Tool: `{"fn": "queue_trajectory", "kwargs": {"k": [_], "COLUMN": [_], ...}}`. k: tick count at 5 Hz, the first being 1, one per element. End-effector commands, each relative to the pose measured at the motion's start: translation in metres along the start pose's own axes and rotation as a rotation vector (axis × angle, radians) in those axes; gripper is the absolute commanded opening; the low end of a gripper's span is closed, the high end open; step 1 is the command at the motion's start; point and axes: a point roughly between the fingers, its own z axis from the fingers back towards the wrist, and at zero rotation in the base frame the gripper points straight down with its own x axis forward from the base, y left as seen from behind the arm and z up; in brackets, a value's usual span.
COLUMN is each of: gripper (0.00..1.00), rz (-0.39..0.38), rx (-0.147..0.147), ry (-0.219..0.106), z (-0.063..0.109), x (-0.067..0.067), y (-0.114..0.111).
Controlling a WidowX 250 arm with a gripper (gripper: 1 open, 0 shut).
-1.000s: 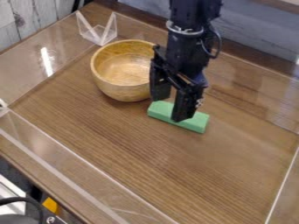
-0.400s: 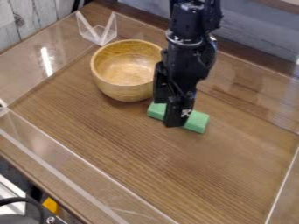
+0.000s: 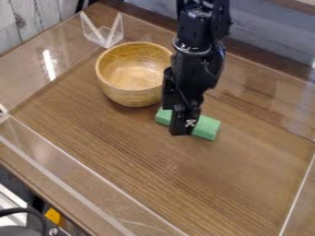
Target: Put the green block in the brown bowl
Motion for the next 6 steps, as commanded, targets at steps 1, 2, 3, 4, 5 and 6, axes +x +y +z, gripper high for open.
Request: {"fn": "queue_trajectory", "kwargs": {"k": [1,2,3,4,5,6], "gripper": [1.00,1.00,1.00,1.00,0.00,0.00], "rz": [-0.055,-0.080,-0.104,-0.121,-0.128,-0.111], "rx": [0.046,0.063,0.079,0.095,0.108,0.107], "ry": [-0.025,-0.026,-0.025,-0.021,-0.020,-0.028], "z": [0.003,-0.002,-0.007,-0.013,-0.020,-0.013], "x": [0.004,0.004,0.005,0.006,0.008,0.004], "y": [0.003,0.005,0.007,0.011,0.013,0.014]}}
